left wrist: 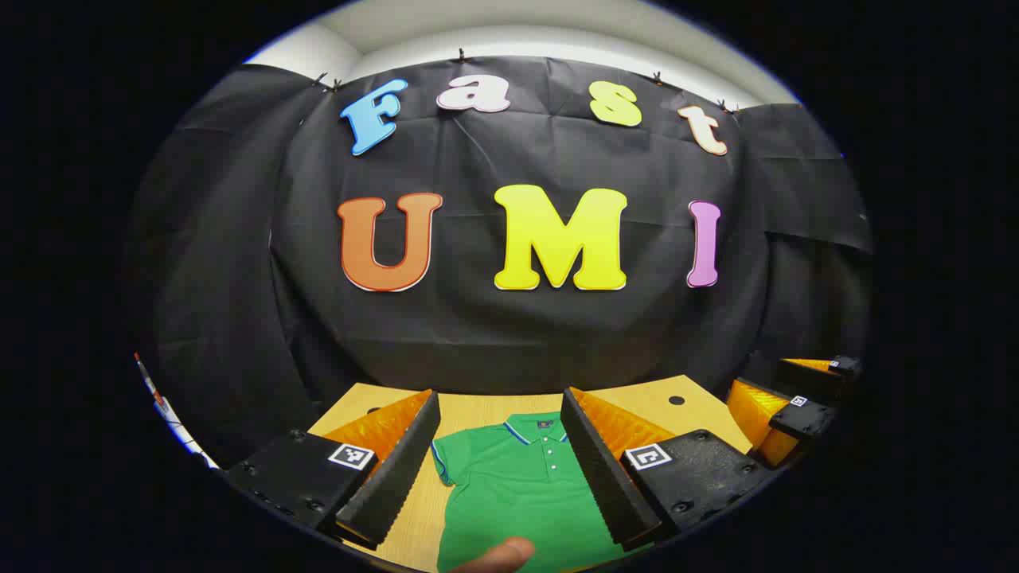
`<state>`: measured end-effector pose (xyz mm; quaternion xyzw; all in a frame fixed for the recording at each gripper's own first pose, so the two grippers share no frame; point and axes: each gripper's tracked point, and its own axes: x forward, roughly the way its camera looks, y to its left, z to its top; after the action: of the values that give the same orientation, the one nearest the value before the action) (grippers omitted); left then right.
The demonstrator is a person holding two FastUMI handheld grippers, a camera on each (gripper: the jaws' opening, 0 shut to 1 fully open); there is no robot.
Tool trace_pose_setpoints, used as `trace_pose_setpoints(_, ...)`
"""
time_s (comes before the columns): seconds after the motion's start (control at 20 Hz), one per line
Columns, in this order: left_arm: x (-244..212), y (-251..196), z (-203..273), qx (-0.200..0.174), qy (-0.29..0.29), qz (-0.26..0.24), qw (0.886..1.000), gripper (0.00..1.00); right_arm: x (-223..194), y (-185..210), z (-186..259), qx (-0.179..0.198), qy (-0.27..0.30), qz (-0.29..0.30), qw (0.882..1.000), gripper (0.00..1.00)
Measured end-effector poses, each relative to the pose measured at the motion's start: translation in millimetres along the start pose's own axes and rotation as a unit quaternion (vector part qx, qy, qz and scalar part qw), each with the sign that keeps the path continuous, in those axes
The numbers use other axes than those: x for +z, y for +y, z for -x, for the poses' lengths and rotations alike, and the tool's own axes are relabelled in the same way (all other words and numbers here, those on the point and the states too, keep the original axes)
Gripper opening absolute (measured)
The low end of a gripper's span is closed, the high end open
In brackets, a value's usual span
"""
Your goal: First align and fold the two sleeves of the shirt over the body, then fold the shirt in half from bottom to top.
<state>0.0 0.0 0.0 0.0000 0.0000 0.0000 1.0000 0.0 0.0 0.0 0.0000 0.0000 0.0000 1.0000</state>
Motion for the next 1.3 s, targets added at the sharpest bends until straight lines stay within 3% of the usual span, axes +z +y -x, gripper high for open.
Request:
trace_pose_setpoints(0.25,3.2,-16.3,-1.7,-0.011,-0.003,-0.002,1.0,0.99,20.2,-7.6,-4.1,0.001,-0.022,-0.001,1.0,0.94)
trace_pose_setpoints(0.3,4.8,-17.1,-2.6,-0.01,-0.006,-0.005,1.0,0.89,23.3,-8.4,-5.1,0.001,-0.027,0.001,1.0,0.95)
trace_pose_setpoints(0.35,8.0,-17.7,-2.5,-0.007,-0.009,-0.007,1.0,0.99,26.2,-10.1,-5.6,0.003,-0.031,-0.001,1.0,0.95)
trace_pose_setpoints(1.3,9.3,-15.2,5.6,0.019,-0.017,0.004,1.0,0.98,29.7,7.0,-1.7,0.05,-0.039,0.015,0.998,0.95)
